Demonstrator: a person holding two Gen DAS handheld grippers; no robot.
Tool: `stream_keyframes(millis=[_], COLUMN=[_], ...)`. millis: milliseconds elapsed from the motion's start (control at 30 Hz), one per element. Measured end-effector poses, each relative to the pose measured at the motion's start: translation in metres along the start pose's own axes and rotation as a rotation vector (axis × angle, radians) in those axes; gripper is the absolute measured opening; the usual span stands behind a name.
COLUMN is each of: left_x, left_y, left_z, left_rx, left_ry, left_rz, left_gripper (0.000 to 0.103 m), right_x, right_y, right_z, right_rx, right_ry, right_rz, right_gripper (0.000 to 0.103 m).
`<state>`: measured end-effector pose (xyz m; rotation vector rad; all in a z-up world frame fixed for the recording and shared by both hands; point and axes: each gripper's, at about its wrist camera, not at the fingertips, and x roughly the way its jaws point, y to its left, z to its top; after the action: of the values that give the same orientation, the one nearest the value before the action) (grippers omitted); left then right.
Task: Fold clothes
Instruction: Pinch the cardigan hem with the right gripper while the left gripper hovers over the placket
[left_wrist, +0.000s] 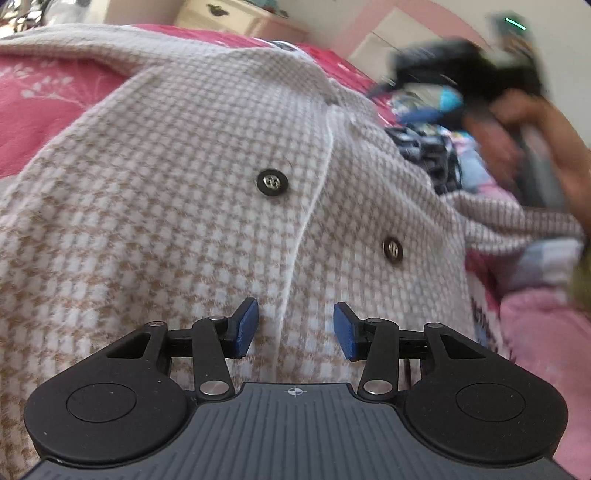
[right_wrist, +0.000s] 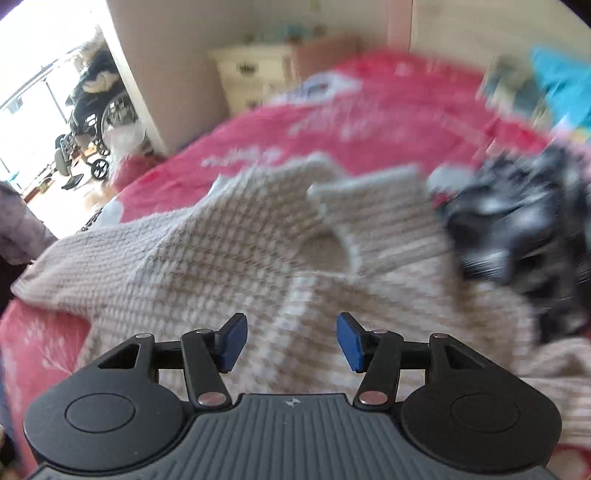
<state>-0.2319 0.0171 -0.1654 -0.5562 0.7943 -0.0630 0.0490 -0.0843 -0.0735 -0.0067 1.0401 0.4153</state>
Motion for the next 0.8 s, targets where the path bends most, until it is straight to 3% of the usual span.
stream_keyframes(millis=[133, 200, 267, 533, 800], left_x=[0.002, 0.003, 0.002, 0.002, 0.005], left_y=[-0.002, -0.004, -0.003, 0.009, 0.02], left_z=[-0.006, -0.009, -0.01, -0.005, -0.001], left_rx=[0.029, 0.055, 0.066, -0.02, -0.115], left_ry=[0.003, 0.001, -0.002, -0.004, 0.001], left_rz=[-0.047, -0.052, -0.062, -0.119, -0.155], left_gripper=[0.039, 0.038, 0.036, 0.025, 0.021], right_x=[0.047, 0.052, 0.043, 0.0, 0.041], right_y=[-0.001, -0.009, -0.018, -0.021, 0.006], right_z=[0.01, 0.003, -0.005, -0.015, -0.006], right_rx=[0.031, 0.047, 0.088, 0.064, -0.113], right_ry=[0.102, 0.107, 0.074, -0.129, -0.127], right_rz=[-0.108, -0.139, -0.132, -0.172, -0.27], right_gripper=[0.05, 0.024, 0.011, 0.009, 0.009])
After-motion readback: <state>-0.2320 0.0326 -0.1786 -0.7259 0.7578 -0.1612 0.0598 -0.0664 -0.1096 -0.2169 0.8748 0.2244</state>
